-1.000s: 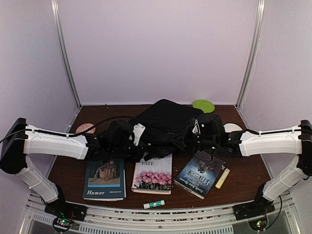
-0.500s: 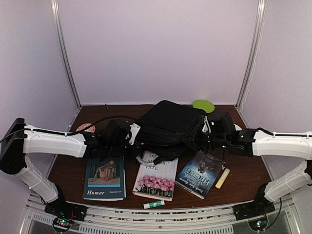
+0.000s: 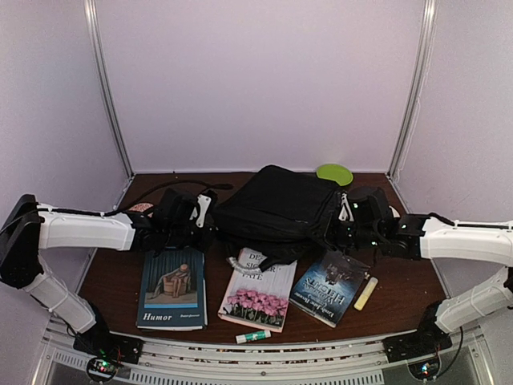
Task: Pack the student bag
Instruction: Unzip the student bag at the center of the board.
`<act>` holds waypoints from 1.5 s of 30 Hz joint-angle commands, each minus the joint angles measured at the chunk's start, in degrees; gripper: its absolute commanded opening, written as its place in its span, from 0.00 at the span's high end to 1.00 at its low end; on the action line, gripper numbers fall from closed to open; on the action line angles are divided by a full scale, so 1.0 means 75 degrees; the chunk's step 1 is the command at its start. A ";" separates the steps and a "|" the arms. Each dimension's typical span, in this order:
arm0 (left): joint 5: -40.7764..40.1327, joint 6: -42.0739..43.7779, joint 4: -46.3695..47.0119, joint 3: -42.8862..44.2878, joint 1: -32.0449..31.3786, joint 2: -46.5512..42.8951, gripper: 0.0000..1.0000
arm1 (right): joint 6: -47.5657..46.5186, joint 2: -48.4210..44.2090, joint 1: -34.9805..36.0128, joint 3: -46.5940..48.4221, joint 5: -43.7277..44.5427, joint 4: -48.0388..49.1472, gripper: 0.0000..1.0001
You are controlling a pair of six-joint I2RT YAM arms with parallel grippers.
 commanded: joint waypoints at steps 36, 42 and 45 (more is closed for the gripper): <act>0.1122 -0.0273 0.1959 -0.0766 0.0238 0.0467 1.00 | 0.0263 -0.0019 -0.1403 -0.0061 0.0356 -0.0487 0.27; 0.0964 -0.0135 0.1907 -0.0726 -0.0059 0.0422 1.00 | 0.0910 0.0899 -0.1712 -0.0011 0.0588 -0.0148 0.26; 0.0893 -0.0092 0.1881 -0.0760 -0.0165 0.0356 1.00 | 0.1011 0.1541 -0.1834 0.0148 0.0369 0.0082 0.26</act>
